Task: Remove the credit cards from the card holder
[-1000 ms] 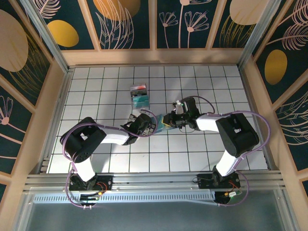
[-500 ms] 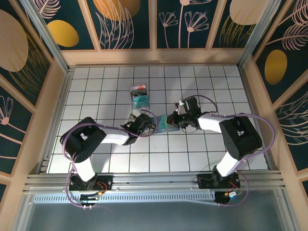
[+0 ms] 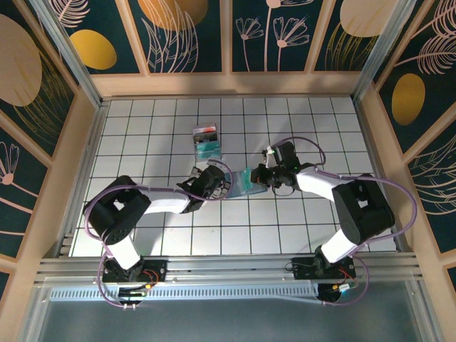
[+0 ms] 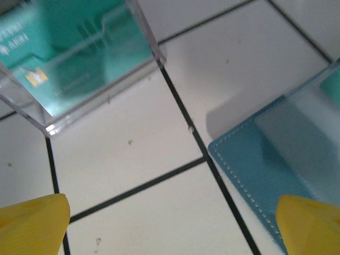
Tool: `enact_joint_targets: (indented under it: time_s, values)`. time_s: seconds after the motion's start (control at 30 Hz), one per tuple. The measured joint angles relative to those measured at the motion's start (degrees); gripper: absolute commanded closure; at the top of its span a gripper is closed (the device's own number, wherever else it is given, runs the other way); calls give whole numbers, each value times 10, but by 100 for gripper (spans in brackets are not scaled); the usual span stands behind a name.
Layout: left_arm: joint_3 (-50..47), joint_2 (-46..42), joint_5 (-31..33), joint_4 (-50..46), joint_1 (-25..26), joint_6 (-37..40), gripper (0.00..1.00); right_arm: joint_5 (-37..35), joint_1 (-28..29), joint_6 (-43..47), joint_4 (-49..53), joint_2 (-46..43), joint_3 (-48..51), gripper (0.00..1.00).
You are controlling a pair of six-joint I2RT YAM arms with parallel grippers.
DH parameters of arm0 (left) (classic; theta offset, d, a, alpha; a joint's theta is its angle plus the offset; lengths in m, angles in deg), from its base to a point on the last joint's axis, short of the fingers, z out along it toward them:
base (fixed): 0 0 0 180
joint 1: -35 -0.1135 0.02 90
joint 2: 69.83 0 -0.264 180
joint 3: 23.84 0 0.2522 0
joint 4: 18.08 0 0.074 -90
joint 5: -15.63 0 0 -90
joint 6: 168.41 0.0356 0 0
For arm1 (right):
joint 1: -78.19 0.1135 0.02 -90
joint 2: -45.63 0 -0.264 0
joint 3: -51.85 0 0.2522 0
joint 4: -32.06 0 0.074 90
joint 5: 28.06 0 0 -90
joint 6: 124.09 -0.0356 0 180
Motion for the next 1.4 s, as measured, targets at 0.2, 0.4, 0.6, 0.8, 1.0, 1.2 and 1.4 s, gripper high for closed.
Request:
enact_joint_targets:
  time_s: [0.2,0.4,0.6,0.8,1.0,1.2,1.4]
  values:
    - [35,-47,-1,-13,0,0,1,-23,0,30,16,-30,-4,100]
    - [42,-97,-5,-26,-3,-15,1,-33,0,48,0,-93,3,100]
    - [41,-161,-44,-30,-30,-63,1,-33,0,60,-44,-142,25,100]
    - [24,-225,-122,-12,-67,-108,1,-21,-1,64,-87,-171,45,100]
    - [19,-240,-192,21,-72,-161,8,35,-10,16,-187,-184,68,100]
    - [-11,-255,-232,101,-72,-236,14,87,-15,-62,-308,-184,87,100]
    - [-12,-242,-279,170,-72,-269,14,119,-15,-120,-401,-183,87,100]
